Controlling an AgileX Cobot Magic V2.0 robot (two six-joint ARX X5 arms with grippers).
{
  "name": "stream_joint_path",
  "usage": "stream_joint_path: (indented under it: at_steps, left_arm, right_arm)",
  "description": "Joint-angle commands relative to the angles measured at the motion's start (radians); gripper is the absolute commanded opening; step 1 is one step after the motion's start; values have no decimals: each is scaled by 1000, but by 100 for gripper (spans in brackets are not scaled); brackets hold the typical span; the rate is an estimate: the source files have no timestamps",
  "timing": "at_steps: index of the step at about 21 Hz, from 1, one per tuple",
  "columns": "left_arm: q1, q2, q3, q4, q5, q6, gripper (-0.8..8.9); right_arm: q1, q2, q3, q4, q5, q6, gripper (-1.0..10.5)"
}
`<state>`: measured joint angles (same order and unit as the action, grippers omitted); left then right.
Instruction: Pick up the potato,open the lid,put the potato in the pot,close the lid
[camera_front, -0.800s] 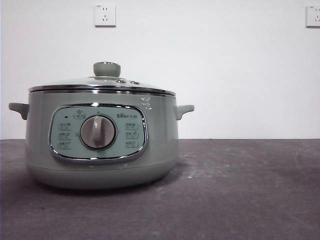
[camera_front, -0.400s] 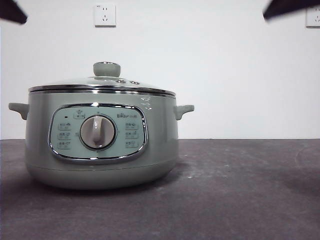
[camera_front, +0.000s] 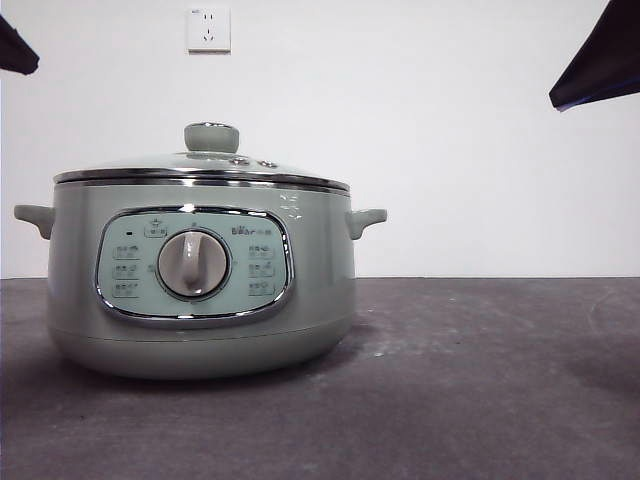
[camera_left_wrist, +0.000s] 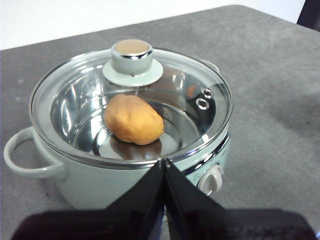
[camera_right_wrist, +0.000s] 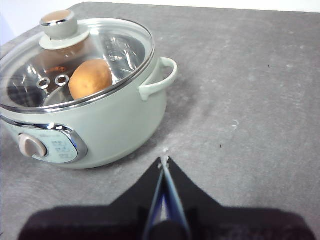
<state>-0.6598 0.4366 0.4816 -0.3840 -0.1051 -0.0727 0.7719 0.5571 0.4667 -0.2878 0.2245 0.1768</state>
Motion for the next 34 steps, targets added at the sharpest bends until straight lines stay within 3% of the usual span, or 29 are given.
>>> stream_joint_path:
  at_steps: [1, 6, 8, 15, 19, 26, 34]
  left_arm:
    - [-2, -1, -7, -7, 1, -9, -3]
    - [-2, -8, -6, -19, 3, -9, -3]
    - [30, -49, -6, -27, -3, 47, -3]
    - [405, -193, -104, 80, 11, 50, -3]
    - [532, -324, -260, 152, 59, 51, -3]
    - [564, -435, -457, 193, 59, 34, -3]
    - [563, -435, -477, 196, 63, -6, -3]
  right_arm:
    - [0, -1, -4, 10, 3, 13, -16]
    - [0, -1, -4, 10, 3, 13, -16]
    - [1, -1, -4, 9, 3, 13, -16]
    - [0, -1, -4, 9, 3, 13, -16]
    - [1, -1, -4, 9, 3, 13, -16]
    - [1, -1, -4, 9, 3, 13, -16]
    - [0, -1, -4, 9, 3, 13, -16]
